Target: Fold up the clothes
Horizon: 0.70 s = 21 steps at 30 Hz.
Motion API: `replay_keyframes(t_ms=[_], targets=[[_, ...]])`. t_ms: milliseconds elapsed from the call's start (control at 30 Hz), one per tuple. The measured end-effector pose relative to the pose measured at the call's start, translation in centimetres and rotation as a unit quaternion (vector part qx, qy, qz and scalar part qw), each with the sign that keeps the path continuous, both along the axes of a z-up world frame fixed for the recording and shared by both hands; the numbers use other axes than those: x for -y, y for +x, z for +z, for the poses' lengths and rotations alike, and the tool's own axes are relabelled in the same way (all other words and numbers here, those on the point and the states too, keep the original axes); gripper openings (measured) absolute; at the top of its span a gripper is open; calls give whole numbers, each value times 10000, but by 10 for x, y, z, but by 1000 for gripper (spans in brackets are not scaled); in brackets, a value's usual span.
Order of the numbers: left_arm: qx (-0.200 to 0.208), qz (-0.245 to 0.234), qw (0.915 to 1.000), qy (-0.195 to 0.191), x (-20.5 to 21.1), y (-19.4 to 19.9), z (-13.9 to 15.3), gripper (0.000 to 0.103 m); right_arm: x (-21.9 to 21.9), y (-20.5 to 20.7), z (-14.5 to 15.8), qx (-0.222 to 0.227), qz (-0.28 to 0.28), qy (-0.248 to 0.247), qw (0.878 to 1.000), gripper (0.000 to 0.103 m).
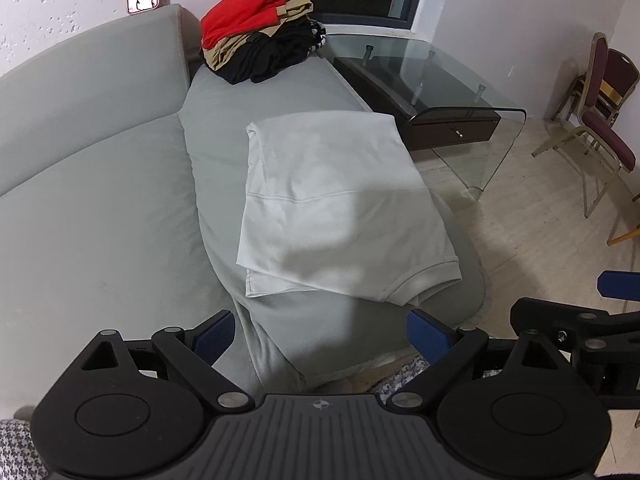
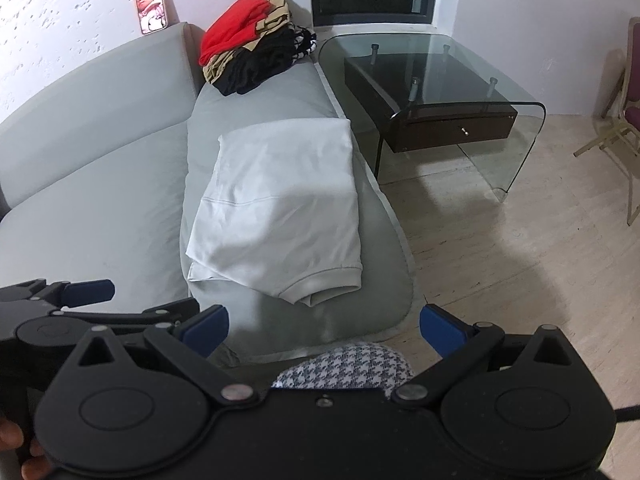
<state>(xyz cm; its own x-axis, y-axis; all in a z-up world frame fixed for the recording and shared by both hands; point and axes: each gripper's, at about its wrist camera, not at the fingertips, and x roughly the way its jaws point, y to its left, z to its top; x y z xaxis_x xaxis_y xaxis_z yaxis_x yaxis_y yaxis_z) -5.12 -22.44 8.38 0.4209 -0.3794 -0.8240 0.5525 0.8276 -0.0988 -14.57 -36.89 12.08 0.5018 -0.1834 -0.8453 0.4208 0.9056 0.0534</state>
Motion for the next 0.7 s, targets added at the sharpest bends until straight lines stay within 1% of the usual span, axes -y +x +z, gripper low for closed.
replay_keyframes(t_ms=[167,700], targets=[[-58,-10,10000,24,1,-1,-3,94,3,-1,-3,-1,-21,5,10000,103],[54,-26,9999,146,4,-8,-3,95,1,-8,-4,42,-49,18,10000,103]])
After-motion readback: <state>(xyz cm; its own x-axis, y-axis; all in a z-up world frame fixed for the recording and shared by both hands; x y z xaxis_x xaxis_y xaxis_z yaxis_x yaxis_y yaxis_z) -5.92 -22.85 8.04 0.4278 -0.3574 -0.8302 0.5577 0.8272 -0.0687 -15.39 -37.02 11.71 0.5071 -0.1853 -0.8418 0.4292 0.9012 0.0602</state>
